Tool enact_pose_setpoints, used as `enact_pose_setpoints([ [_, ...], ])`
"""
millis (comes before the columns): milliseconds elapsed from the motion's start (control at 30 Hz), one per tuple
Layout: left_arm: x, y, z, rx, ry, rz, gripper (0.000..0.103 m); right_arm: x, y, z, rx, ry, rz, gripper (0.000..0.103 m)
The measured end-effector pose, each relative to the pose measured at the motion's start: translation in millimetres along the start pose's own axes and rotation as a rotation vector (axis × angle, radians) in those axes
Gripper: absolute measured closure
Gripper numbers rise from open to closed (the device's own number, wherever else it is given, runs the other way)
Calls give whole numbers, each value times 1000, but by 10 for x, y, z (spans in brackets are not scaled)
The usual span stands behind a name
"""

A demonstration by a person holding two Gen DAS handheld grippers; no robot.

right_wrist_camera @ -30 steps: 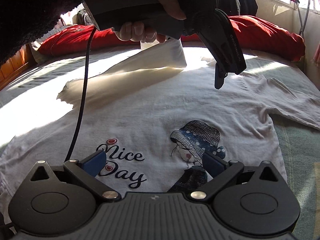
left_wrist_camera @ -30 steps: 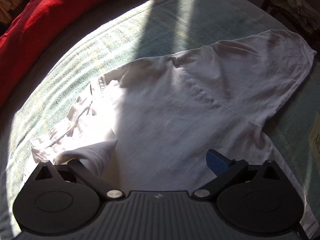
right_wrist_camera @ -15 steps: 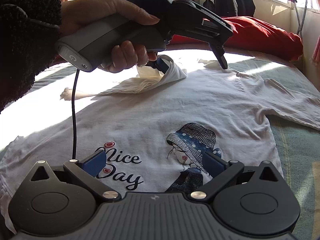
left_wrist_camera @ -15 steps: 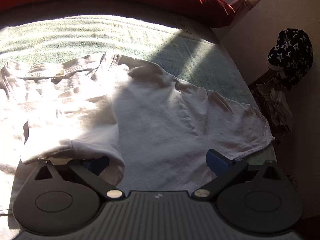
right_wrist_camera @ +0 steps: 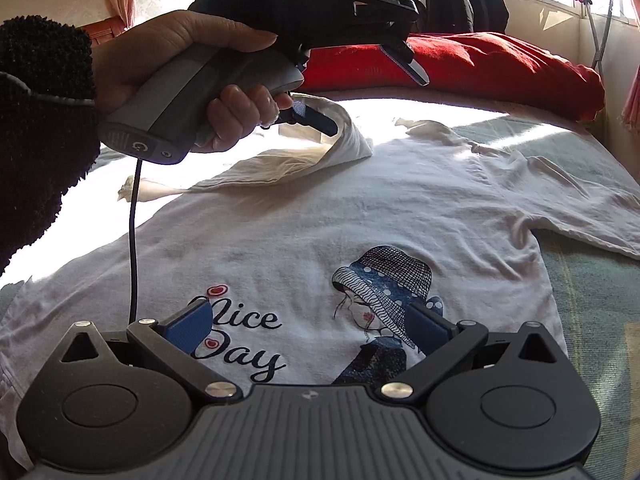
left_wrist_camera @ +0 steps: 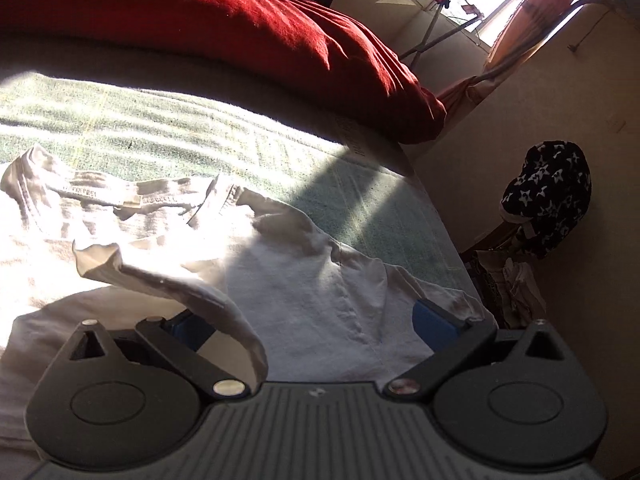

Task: Fold clothes
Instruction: 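Open the left gripper to release the folded shirt on the bed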

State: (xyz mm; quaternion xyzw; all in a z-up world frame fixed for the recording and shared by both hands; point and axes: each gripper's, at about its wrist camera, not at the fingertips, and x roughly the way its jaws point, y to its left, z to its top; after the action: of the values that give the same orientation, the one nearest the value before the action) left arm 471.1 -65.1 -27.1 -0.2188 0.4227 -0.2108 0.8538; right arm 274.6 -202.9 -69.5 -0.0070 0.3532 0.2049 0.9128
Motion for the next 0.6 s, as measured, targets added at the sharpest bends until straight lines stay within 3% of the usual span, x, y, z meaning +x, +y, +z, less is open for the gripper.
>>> enact_pose_setpoints([
  [267, 296, -538, -60, 185, 147, -66, 1, 17, -2, -6, 1, 5, -2, 0],
  [433, -6, -627, -92, 293, 120, -22, 1, 26, -16, -2, 6, 6, -2, 0],
  [600, -599, -235, -64, 274, 43, 102, 1, 35, -47, 1, 26, 5, 13, 0],
])
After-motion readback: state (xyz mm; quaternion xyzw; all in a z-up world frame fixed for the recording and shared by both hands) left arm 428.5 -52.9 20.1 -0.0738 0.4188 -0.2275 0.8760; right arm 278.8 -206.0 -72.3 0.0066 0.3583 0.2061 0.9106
